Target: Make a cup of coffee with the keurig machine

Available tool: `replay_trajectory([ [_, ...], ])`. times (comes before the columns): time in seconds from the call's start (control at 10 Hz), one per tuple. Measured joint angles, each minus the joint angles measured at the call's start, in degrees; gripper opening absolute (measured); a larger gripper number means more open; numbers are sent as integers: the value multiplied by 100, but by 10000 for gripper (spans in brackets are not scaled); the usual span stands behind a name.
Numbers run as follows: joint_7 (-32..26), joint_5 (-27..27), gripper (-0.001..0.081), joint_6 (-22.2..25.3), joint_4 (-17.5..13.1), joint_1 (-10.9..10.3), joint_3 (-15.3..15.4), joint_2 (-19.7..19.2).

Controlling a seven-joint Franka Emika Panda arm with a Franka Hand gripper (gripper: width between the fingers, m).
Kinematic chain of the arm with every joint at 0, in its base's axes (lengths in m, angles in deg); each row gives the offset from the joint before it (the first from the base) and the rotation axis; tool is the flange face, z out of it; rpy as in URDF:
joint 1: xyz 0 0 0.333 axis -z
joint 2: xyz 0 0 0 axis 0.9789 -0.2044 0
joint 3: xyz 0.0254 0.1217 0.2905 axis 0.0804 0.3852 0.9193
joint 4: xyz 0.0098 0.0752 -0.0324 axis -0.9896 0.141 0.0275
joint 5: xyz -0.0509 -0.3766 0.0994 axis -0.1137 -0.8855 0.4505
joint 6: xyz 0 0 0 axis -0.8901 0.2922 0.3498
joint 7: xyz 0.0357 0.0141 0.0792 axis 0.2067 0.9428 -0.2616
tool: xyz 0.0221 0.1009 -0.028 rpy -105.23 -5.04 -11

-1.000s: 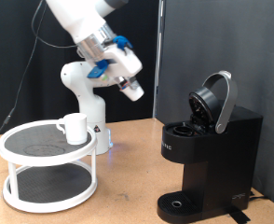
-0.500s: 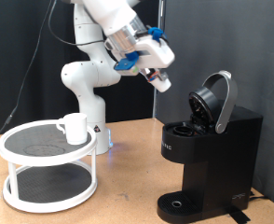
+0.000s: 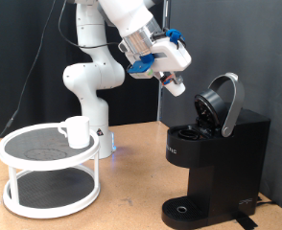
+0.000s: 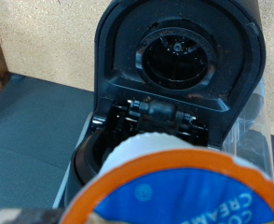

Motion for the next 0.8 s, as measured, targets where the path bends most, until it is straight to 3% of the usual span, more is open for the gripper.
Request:
replay_trajectory([
  [0.8,61,-312,389,-404,96,-6,438,-559],
])
